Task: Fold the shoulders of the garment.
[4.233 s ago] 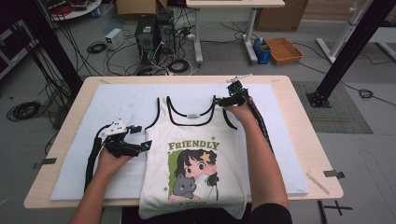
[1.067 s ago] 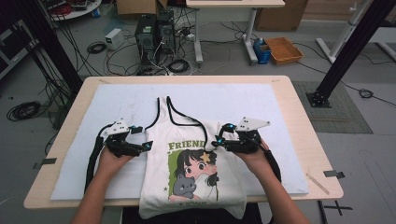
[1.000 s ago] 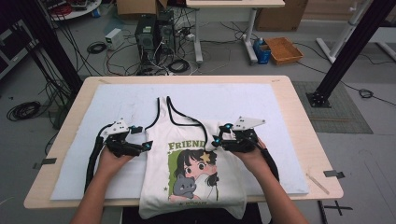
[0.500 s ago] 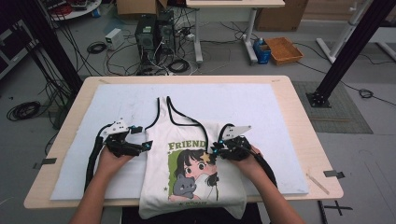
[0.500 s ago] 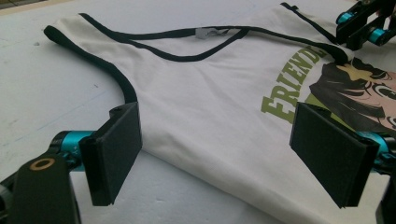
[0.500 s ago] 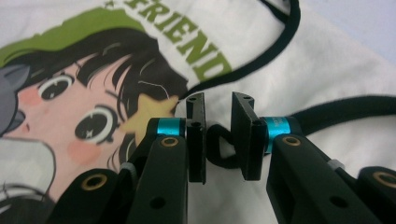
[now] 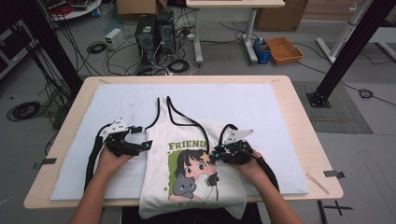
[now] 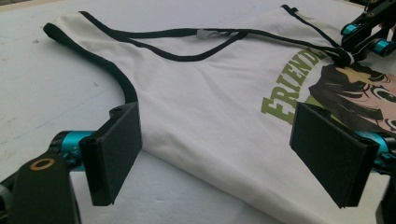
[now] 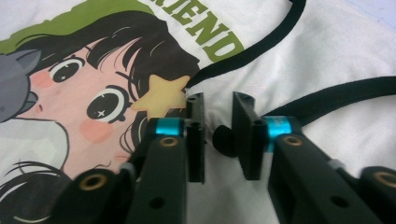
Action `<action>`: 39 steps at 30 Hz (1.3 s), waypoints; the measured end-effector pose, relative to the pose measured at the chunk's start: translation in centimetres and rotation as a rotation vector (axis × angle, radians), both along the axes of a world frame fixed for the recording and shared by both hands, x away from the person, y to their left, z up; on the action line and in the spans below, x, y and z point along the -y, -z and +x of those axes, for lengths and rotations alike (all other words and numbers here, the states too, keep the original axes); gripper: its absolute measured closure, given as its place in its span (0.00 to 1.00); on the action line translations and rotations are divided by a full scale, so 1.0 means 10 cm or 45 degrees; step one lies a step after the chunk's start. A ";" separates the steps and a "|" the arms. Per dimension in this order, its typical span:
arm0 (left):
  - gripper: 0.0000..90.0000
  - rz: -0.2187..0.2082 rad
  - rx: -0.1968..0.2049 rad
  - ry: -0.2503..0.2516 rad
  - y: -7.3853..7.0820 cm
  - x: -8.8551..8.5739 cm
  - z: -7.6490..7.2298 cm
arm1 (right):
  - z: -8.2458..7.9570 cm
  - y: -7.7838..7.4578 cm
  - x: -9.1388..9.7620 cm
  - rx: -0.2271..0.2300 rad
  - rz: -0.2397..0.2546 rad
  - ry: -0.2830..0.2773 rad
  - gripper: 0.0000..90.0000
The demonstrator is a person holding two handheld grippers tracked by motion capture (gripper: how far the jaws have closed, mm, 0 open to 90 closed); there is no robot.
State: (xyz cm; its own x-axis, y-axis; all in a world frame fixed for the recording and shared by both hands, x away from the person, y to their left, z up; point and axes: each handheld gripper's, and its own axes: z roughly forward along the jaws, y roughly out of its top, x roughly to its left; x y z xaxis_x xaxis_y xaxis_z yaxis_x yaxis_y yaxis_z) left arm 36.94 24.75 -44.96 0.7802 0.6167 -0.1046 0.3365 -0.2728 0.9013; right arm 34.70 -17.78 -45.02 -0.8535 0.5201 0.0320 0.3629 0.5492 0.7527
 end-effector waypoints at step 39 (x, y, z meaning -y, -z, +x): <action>0.19 -0.064 -0.028 -0.077 -0.03 -0.06 0.03 | -0.04 -0.01 0.73 0.077 0.344 0.272 0.24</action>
